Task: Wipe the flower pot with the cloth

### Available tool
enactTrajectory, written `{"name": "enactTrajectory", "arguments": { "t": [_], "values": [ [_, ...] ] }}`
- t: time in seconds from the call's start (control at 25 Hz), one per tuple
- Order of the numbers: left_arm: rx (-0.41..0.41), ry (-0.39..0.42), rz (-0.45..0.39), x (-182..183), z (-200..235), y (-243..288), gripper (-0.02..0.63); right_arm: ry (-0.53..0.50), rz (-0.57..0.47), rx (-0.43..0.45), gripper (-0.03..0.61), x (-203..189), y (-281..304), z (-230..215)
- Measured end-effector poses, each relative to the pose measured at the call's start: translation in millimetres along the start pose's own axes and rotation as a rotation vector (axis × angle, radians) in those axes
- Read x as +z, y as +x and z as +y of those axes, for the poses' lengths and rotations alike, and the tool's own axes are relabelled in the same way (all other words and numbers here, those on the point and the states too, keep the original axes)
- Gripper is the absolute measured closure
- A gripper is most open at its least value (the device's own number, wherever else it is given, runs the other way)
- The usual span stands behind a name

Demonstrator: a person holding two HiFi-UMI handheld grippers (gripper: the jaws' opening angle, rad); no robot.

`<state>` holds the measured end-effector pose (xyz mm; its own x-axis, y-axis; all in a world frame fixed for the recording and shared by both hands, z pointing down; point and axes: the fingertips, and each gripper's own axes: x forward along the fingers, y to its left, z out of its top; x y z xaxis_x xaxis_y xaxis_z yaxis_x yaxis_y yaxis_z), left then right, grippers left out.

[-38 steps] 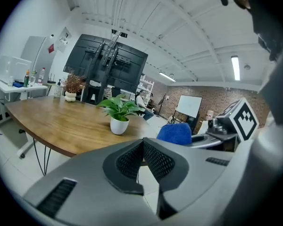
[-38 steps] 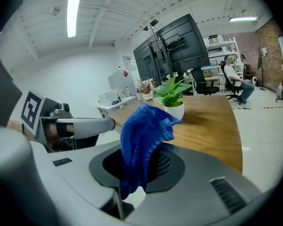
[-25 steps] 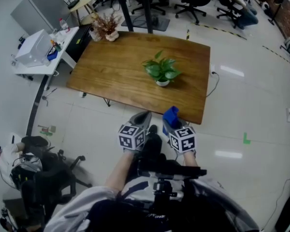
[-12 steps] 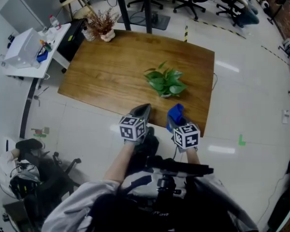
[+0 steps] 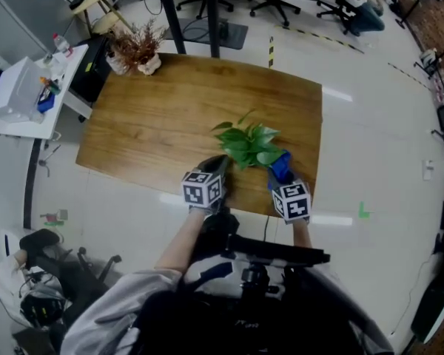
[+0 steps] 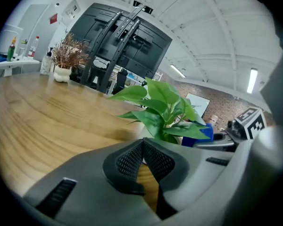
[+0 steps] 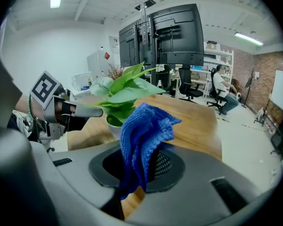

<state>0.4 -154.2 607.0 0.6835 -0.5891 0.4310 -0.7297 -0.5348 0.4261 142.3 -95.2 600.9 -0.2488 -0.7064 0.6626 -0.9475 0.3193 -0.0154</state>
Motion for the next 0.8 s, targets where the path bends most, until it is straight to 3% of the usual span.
{"name": "enactTrajectory", "arguments": {
  "t": [0.28,0.56,0.8],
  "values": [
    [-0.037,-0.004,0.041,8.4,13.0,25.3,0.612,-0.169,0.059,-0.010,0.499,10.4,35.2,-8.4],
    [-0.069,0.023,0.080,12.1,14.1,40.0,0.613,-0.149,0.082,0.076,0.499,4.8,48.7,18.8],
    [-0.058,0.008,0.083,13.5,23.6,45.6,0.614,-0.198,0.154,0.100,0.499,-11.2,56.5,32.0]
  ]
}}
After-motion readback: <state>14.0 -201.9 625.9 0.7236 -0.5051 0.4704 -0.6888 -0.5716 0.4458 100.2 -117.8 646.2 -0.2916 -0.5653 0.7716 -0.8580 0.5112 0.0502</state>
